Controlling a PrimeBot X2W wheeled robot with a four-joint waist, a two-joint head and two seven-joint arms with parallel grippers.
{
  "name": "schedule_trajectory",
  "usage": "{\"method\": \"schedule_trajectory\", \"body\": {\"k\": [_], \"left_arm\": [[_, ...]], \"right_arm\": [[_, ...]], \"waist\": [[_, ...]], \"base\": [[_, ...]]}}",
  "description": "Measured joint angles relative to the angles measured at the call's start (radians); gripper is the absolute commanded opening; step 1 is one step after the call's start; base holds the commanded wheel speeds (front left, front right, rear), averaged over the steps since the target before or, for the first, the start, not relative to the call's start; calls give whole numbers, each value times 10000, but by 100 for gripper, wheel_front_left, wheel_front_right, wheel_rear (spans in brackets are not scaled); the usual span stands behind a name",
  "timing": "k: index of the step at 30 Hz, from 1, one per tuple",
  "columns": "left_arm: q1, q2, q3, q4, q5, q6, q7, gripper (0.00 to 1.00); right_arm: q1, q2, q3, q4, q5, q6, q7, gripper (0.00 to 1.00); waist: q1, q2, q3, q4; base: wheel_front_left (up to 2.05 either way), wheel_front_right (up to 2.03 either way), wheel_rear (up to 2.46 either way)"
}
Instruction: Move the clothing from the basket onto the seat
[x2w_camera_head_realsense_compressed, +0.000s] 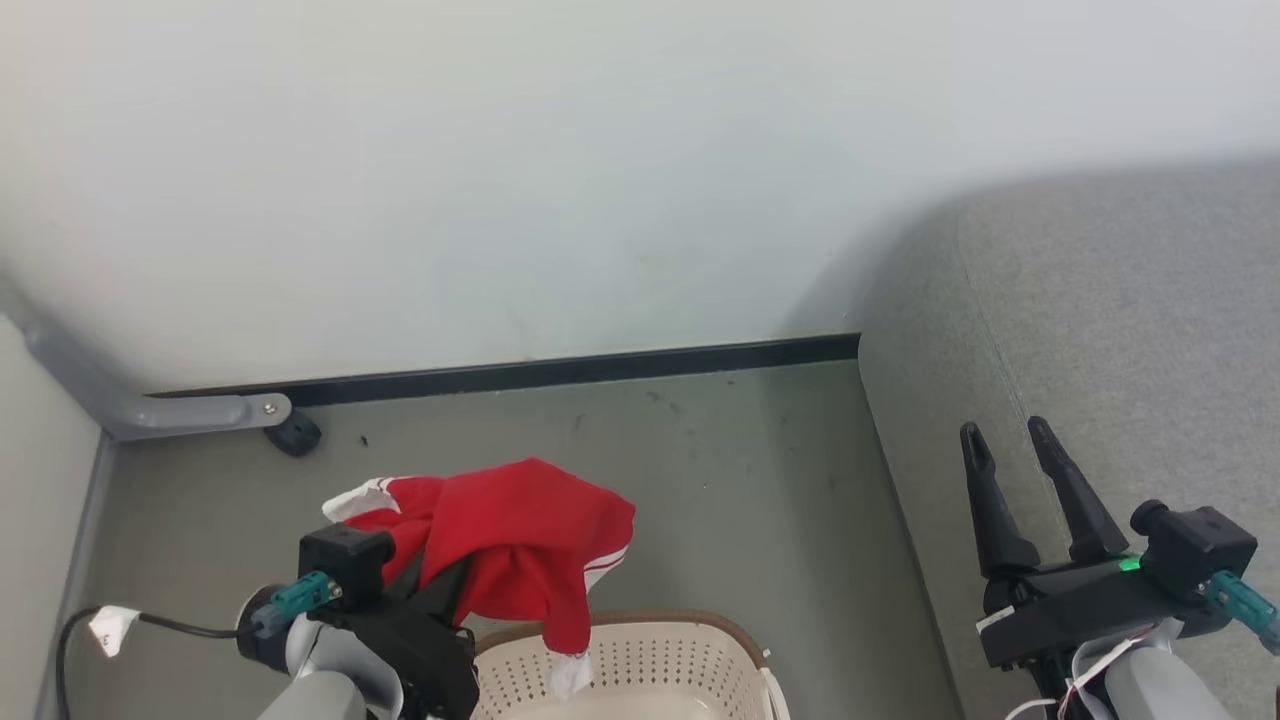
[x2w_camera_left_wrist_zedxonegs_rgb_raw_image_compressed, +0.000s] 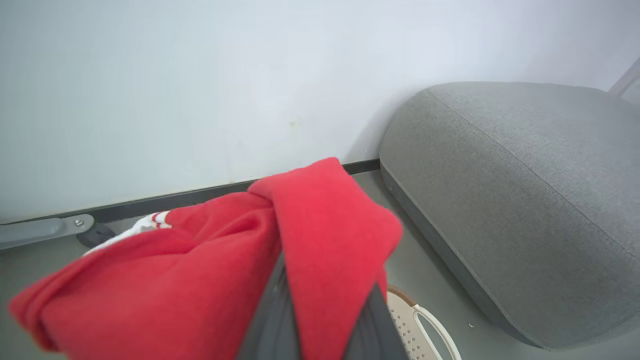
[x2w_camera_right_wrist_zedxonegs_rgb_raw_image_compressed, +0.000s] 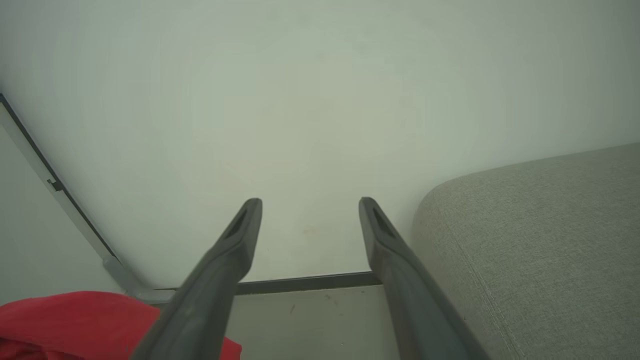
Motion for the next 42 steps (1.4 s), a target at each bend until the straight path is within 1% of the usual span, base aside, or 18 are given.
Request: {"method": "schedule_trajectory", "body": {"k": [7,16,26,29,33,34,39,42], "left_arm": [[153,284,360,-1611,-92,0,-2,0],[149,426,525,-3505,-284,0,-4,0],[135,474,593,-4433,-311,0,4,0],[110,502,600,-4564,-316,8,36,0],[30,504,602,-4683,-328,21,192,0],[-25,491,593,-4706,-328,88,228,0],[-432,192,466,-4742,-341,90,410,0],[-508,117,393,-4755,-353,90,531,0]], "right_arm": [[357,-54,297,-38,173,0,-2,100],[467,-107,1191,-232,382,0,0,100],[433,-245,2092,-332,642,0,0,100],[314,-270,2667,-351,644,0,0,100],[-118,-201,3825,-380,639,0,0,100],[-224,-161,4082,-384,640,0,0,100],[-611,21,5127,-362,713,0,0,100],[-898,100,5678,-261,803,0,2,100]], "waist": [[1,0,-644,244],[2,0,-1023,375],[2,2,-927,351],[2,2,-884,345],[2,2,-843,354],[2,2,-835,364],[2,2,-816,521],[2,2,-802,650]], "base": [[0,0,0],[0,0,0],[0,0,0],[0,0,0],[0,0,0],[0,0,0],[0,0,0],[0,0,0]]}}
